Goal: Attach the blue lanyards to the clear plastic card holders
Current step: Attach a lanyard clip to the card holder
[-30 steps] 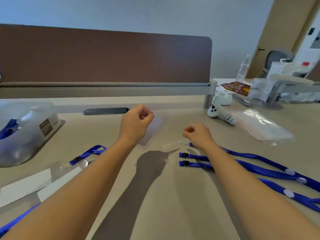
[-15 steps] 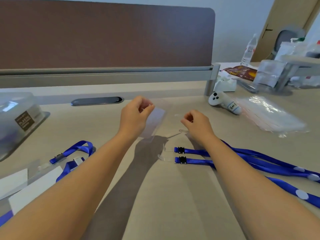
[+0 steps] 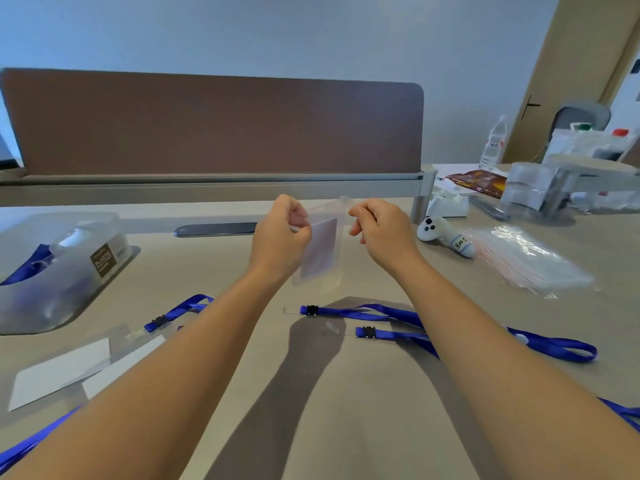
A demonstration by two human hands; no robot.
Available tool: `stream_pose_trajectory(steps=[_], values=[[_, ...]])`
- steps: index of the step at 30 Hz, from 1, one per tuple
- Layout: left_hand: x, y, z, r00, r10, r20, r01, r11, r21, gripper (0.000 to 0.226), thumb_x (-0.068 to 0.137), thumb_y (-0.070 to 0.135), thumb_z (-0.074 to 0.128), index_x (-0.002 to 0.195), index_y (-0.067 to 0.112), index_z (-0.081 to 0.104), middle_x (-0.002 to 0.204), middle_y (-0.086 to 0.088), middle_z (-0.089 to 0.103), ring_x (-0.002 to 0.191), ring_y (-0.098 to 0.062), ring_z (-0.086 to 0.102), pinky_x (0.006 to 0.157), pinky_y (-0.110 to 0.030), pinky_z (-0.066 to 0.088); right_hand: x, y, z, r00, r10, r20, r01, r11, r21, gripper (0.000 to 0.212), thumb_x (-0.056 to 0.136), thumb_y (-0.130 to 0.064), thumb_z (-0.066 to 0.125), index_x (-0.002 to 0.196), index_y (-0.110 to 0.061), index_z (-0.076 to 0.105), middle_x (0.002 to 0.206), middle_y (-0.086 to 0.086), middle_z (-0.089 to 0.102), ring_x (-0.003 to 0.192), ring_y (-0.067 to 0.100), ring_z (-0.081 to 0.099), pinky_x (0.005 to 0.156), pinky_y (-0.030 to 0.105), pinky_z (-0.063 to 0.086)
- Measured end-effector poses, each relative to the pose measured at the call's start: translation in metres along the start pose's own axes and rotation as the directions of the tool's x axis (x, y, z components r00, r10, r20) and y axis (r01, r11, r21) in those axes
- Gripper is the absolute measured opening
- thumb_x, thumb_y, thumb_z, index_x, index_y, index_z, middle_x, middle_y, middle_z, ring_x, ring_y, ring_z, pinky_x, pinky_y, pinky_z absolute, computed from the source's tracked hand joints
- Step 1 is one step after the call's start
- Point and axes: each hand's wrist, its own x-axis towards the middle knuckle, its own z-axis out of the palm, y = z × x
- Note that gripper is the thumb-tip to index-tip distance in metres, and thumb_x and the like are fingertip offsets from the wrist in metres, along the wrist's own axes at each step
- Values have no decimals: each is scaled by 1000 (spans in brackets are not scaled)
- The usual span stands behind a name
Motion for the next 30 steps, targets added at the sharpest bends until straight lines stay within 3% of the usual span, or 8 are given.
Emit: stream_pose_trajectory(steps=[5,9,13,17,20,25,30], values=[[-14,3,0,1000,0,27,-1,999,32,20,85,1,49,103,9,53,85,-3,57,81,-19,53,64,-22,42,-14,-7,-2,978,156,139,-171,980,104,31,92,-11,44,66,-14,59,55,0,55,43,5,48,50,16,42],[-24,7,3,1000,27,15,-28,998,60,14,85,2,51,97,6,58,86,-5,58,80,-19,52,69,-27,44,-23,-11,-7,950,241,197,-277,944,182,31,89,-7,48,60,-12,58,53,3,56,28,1,46,39,12,40],[-32,13,3,995,97,23,-99,989,110,13,85,4,52,96,3,58,96,-13,63,82,-20,52,70,-31,45,-28,-16,-12,945,263,196,-300,934,192,30,89,-7,48,61,-12,58,54,3,58,29,1,48,40,12,42],[-35,14,0,987,155,37,-159,973,169,15,85,3,50,98,3,59,100,-18,66,89,-28,58,79,-39,51,-31,-23,-14,937,277,211,-326,911,252,19,92,-9,46,85,0,61,59,3,57,39,3,52,41,10,43],[-32,13,-1,991,119,57,-125,985,121,17,84,4,52,99,4,60,98,-15,66,84,-22,56,78,-34,50,-32,-27,-12,936,262,234,-332,879,343,25,95,-11,43,99,6,60,63,2,57,51,9,50,50,14,44],[-28,12,-8,989,83,121,-85,996,8,31,83,10,57,113,7,55,100,-12,64,86,-17,53,72,-23,44,-35,-29,-10,924,221,312,-342,842,417,21,94,-8,42,80,-13,57,69,1,58,62,10,50,64,20,42],[-26,7,-14,984,118,131,-128,989,75,33,85,7,53,117,11,54,108,-15,64,88,-17,51,78,-27,44,-33,-30,-9,897,223,382,-397,786,474,20,92,-2,45,81,-13,57,71,4,60,61,12,52,62,20,45]])
